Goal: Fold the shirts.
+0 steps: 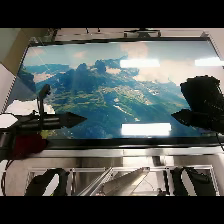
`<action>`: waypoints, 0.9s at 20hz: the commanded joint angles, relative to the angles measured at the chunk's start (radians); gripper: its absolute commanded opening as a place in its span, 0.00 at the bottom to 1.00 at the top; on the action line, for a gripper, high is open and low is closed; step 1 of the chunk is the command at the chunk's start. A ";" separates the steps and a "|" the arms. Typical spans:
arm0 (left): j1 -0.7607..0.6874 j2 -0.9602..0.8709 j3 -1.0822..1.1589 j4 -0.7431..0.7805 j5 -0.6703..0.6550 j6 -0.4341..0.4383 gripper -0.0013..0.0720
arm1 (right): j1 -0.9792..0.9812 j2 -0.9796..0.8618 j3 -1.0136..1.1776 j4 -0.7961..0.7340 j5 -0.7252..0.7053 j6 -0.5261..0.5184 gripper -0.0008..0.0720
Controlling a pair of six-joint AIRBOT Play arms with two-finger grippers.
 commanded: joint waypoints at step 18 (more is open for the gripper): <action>0.727 -0.726 0.665 0.764 0.239 -0.066 1.00 | 0.001 0.001 0.000 0.000 -0.006 0.000 0.03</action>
